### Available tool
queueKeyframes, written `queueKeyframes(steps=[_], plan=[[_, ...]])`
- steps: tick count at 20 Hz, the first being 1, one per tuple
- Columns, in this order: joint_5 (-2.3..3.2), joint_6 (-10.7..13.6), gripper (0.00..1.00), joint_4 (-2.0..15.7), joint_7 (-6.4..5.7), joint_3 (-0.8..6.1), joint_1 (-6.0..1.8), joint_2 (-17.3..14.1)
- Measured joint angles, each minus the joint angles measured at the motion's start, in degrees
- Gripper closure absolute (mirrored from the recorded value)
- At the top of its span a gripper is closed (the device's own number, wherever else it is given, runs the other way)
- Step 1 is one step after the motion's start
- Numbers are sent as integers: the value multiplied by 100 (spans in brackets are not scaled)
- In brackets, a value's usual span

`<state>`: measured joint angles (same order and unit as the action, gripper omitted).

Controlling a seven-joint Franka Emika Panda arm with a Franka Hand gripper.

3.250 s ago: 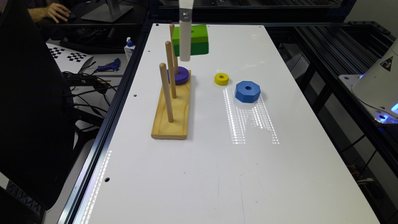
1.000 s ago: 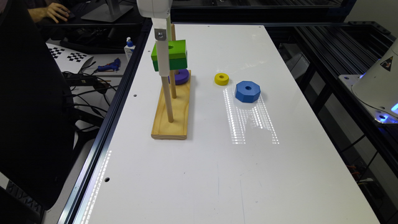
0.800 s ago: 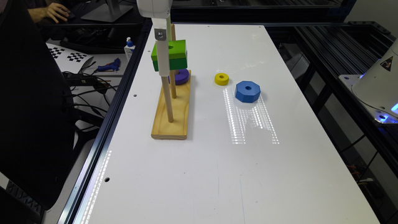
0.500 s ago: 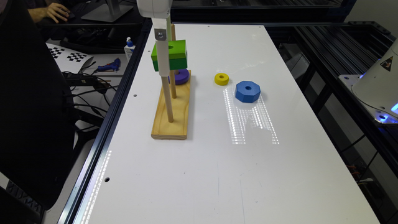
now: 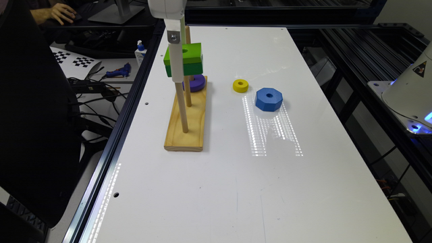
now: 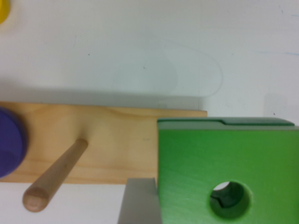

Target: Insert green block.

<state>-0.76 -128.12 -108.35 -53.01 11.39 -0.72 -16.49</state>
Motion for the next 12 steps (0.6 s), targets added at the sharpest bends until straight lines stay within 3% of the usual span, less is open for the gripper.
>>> queueKeyframes(steps=[12], plan=[[20,-1,100,11,0,-38,-12,-6]])
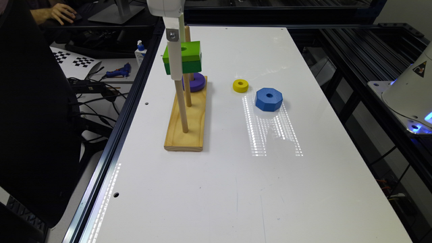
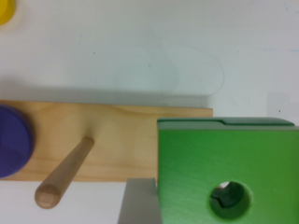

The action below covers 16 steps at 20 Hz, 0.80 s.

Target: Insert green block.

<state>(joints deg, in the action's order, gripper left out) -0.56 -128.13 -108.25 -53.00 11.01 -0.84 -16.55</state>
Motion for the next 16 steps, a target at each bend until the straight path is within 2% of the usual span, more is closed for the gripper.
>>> queueKeyframes(steps=[10,16], plan=[[8,-2,100,10,1,-24,0,-5],[17,-2,100,98,1,-27,0,-83]])
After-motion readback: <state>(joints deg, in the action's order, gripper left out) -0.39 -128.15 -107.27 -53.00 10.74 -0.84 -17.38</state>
